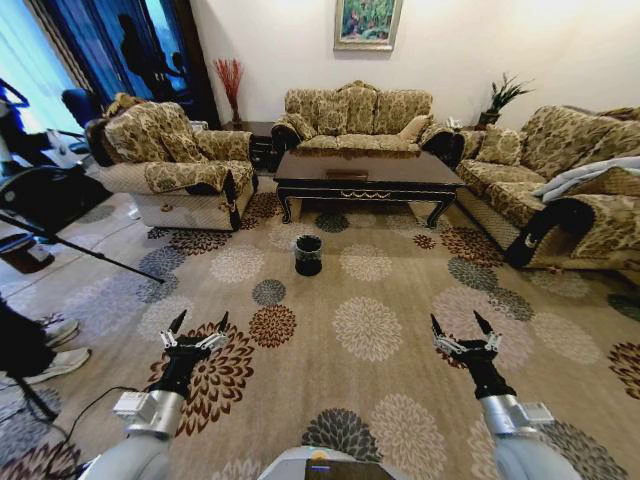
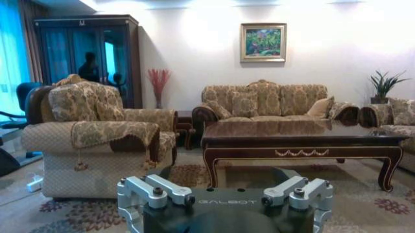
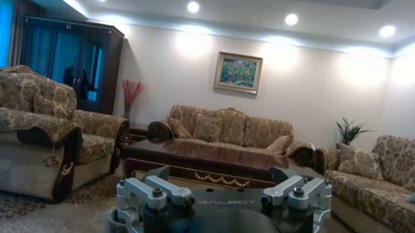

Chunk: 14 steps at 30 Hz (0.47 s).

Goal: Move to the front of the table and pick up the trash from the floor, then place it into the trash bin.

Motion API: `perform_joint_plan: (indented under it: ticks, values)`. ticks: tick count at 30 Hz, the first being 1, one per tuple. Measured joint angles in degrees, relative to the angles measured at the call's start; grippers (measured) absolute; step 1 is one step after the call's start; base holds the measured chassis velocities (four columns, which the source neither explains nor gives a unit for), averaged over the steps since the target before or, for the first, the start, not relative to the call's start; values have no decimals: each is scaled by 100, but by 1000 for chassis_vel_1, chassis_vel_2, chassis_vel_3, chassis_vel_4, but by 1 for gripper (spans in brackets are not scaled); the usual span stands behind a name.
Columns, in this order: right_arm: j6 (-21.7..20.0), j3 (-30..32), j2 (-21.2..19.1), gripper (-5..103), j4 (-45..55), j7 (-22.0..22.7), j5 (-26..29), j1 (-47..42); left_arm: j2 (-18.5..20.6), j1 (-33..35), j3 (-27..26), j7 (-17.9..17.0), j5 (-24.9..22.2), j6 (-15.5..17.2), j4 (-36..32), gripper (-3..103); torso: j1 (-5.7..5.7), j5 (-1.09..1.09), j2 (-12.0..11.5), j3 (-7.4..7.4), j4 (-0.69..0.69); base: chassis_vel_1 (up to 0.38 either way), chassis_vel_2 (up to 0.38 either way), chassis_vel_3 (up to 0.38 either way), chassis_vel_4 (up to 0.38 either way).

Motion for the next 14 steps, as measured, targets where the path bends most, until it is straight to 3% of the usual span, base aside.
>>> perform_joint_plan:
  ticks: [14]
  values:
    - [0,0,0,100,0,0,0,0,0,0,0,0,0,0,0,100,-9,0,-21,-11,0,0,0,0,0]
